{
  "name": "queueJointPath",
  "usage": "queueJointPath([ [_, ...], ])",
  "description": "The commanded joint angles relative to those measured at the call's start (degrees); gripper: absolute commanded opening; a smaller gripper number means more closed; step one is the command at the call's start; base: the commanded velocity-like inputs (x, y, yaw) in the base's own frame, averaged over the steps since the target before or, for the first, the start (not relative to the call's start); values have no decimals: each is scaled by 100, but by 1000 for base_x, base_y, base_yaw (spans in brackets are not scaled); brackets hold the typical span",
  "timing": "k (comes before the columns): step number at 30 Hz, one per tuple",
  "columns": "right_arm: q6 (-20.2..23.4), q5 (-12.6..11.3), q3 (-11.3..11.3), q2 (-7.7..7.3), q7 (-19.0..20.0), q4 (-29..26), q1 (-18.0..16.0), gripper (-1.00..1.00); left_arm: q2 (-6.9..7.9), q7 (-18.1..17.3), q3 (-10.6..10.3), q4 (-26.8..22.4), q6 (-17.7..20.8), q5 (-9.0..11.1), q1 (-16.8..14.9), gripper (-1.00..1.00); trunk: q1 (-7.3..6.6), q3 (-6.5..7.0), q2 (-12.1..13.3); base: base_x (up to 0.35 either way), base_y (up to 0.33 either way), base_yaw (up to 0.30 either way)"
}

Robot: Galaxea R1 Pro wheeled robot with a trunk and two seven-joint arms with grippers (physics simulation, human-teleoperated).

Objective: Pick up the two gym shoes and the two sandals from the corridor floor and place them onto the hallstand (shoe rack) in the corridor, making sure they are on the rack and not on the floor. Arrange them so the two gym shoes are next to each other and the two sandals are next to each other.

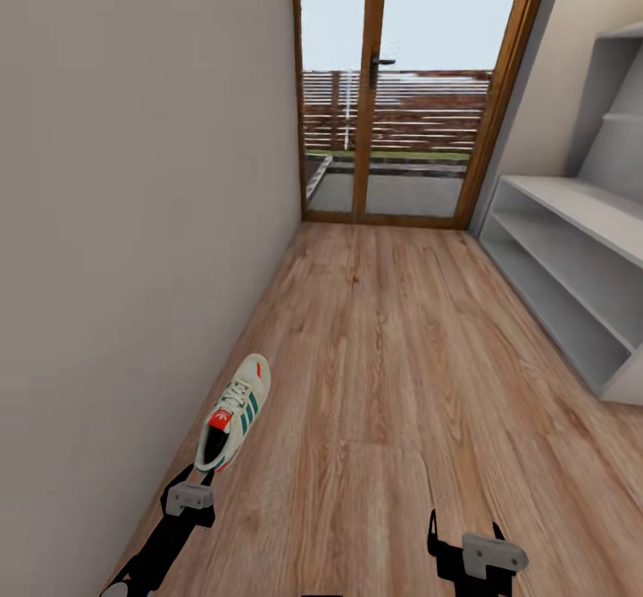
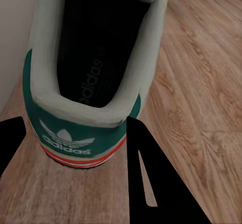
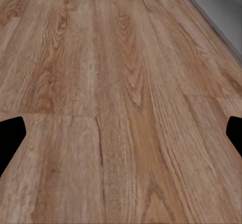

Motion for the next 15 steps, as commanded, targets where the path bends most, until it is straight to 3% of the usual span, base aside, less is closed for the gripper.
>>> queueJointPath([
  [1,8,43,5,1,-35,0,1,100,-3,-39,19,1,-13,3,-3,-100,3,-4,-1,325,-8,0],
  [15,8,62,7,8,-39,26,-2,100,-2,-36,19,1,-13,3,-3,-100,3,-4,-1,325,-2,0],
])
